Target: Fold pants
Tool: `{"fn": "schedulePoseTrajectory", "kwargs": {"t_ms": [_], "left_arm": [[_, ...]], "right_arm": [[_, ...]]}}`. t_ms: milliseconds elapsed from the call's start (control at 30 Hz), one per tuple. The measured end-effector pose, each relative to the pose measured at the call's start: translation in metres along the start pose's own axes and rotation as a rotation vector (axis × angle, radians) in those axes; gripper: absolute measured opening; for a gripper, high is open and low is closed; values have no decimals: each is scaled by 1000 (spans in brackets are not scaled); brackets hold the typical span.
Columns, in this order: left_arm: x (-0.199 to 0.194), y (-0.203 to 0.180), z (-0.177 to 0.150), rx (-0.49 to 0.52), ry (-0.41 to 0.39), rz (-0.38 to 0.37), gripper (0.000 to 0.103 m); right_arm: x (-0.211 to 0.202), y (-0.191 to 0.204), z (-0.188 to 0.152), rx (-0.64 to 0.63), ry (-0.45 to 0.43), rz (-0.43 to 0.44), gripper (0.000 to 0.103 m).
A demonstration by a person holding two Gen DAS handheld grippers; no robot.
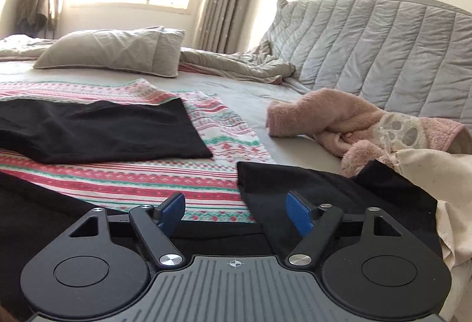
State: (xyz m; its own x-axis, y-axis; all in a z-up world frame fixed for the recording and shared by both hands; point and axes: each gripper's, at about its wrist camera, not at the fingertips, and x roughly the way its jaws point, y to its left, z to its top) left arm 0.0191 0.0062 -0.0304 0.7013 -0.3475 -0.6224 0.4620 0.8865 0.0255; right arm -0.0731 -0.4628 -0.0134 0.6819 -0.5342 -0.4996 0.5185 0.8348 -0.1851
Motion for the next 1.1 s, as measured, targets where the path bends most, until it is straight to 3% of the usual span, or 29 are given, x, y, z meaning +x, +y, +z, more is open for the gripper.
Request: {"fn": "schedulePoseTrajectory", "kwargs": {"t_ms": [167, 333, 533, 667, 900, 1100], "left_arm": [[-4, -8, 37, -17, 25, -12, 103], [-6, -16, 95, -9, 52, 5, 103], [20, -31, 176, 66, 24, 21, 103], [65, -48, 229, 116, 21, 17, 103], [184, -100, 292, 197, 24, -69, 103], [304, -166, 314, 332, 48, -152, 103]], "right_arm": [[-10, 24, 24, -40, 46, 103, 80], [1, 41, 49, 36, 139, 176, 87], [48, 35, 67, 310, 231, 296, 88], [96, 29, 70, 477, 294, 287, 88], [165, 27, 57, 591, 334, 221, 88], [181, 29, 49, 577, 237, 142, 86]]}}
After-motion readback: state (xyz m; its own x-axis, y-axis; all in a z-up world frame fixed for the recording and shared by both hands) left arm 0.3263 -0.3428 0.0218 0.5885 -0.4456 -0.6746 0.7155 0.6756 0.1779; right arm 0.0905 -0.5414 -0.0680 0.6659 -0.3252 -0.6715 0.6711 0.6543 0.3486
